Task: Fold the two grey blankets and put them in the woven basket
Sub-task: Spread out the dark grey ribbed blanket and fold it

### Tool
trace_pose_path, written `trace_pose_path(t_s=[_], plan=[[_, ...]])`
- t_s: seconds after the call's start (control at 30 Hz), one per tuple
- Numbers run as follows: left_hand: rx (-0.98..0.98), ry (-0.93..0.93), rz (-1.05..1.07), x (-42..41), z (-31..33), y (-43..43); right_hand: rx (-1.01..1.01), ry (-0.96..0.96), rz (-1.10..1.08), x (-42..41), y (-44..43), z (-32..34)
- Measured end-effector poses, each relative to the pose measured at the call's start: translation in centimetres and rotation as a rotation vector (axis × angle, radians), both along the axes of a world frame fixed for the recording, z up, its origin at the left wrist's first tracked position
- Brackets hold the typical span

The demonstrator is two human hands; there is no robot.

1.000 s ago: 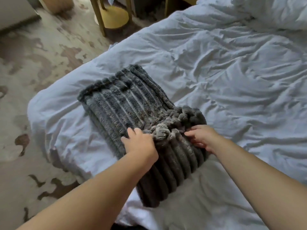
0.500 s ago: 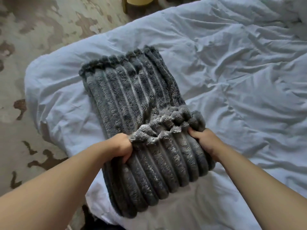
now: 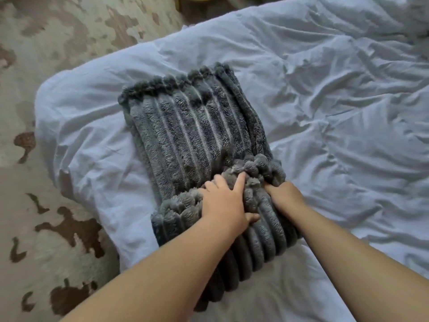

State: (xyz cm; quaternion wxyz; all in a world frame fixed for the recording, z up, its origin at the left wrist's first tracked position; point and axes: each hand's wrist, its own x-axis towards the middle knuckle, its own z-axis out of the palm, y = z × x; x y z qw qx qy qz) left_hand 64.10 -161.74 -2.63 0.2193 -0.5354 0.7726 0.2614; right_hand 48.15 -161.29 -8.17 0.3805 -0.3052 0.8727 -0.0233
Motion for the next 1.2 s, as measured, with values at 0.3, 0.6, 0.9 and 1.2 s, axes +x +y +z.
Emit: trace_pose_path(t_s=[0.3,0.6,0.9,1.2], plan=[[0.101,0.185,-0.064,-0.3,-4.2,-1.6,-0.054,0.366,-0.187,1.6,3.0,1.3],[0.403,0.519,0.135,0.9,-6.0,-5.3,-0.171,0.355,-0.167,5.9,6.3,1.2],[0.030,0.321,-0.158,-0.1,-5.2,-4.0,-0.043,0.377,-0.356,6.0,3.5,0.2],[0.505,0.519,0.014,-1.3,-6.1,-8.1,-0.115,0.519,-0.433,6.1,2.9,-0.8]])
